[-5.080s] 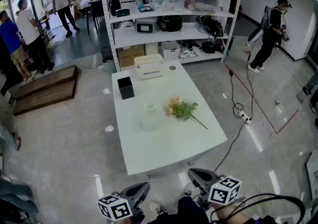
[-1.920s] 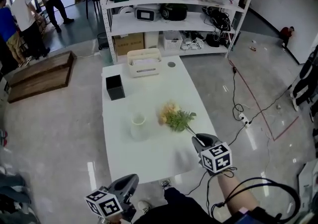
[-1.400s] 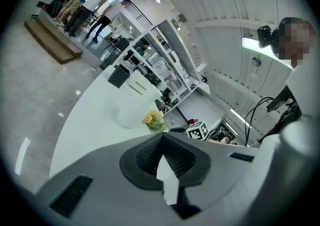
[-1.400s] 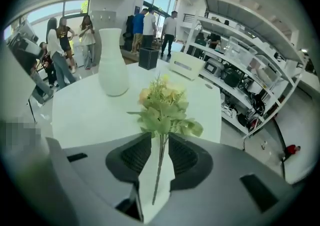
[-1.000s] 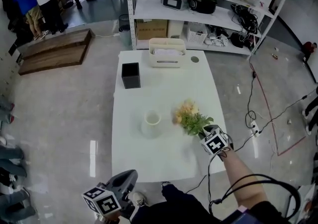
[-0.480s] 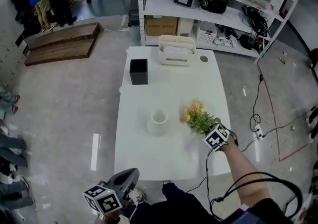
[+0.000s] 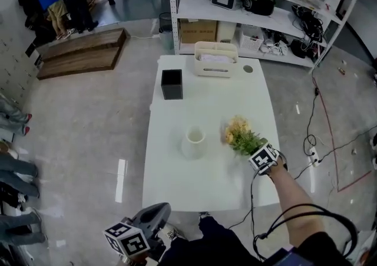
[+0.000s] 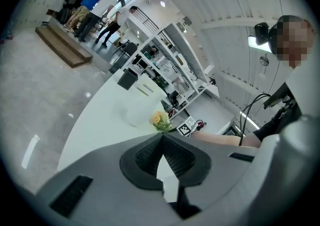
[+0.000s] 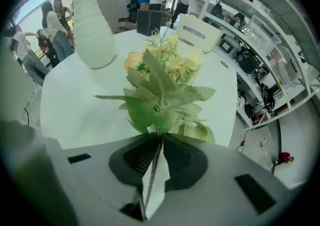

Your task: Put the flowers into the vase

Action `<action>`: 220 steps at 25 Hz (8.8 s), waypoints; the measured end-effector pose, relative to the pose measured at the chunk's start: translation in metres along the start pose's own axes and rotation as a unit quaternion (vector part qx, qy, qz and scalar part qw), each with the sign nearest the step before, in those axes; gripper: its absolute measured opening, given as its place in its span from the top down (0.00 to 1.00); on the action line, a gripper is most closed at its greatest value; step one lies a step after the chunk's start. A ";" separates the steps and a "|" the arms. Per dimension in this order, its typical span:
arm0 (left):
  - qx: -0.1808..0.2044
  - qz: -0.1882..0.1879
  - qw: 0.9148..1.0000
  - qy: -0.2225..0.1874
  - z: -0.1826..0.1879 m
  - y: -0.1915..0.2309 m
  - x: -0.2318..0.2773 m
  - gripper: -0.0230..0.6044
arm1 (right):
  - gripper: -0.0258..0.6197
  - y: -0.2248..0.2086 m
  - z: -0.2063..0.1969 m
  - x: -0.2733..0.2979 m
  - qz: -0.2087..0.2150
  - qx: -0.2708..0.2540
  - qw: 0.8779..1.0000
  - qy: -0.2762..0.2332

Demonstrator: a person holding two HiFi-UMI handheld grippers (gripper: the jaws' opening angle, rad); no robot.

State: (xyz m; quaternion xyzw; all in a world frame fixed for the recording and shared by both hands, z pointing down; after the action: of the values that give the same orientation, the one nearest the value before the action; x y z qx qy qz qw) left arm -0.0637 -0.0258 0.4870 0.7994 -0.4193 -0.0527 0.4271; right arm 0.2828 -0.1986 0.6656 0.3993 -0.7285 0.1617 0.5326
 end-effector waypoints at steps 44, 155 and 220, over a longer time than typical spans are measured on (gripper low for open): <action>0.163 -0.054 0.983 -0.067 0.123 -0.030 0.043 0.96 | 0.90 0.036 0.266 -0.258 0.088 0.253 0.693 -0.670; 0.188 -0.045 0.981 -0.010 0.072 0.031 0.169 0.96 | 0.85 0.112 0.211 -0.167 0.113 0.139 0.801 -0.571; 0.149 -0.080 0.984 -0.050 -0.006 -0.031 -0.090 0.96 | 0.96 0.290 0.044 -0.295 0.054 0.273 0.812 -0.514</action>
State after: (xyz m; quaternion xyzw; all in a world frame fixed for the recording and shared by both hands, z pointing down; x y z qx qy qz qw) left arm -0.0996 0.0506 0.4435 0.8814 -0.3784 -0.0633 0.2757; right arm 0.0696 0.0754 0.4370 0.5135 -0.8421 0.1537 -0.0598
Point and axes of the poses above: the fingertips, and each gripper's own axes: x forward along the fingers, y to its left, z out of its top, the point moved 1 cm from there along -x, backward along the fingers, and after that the axes turned 9 degrees about -y, right-handed, at the moved point
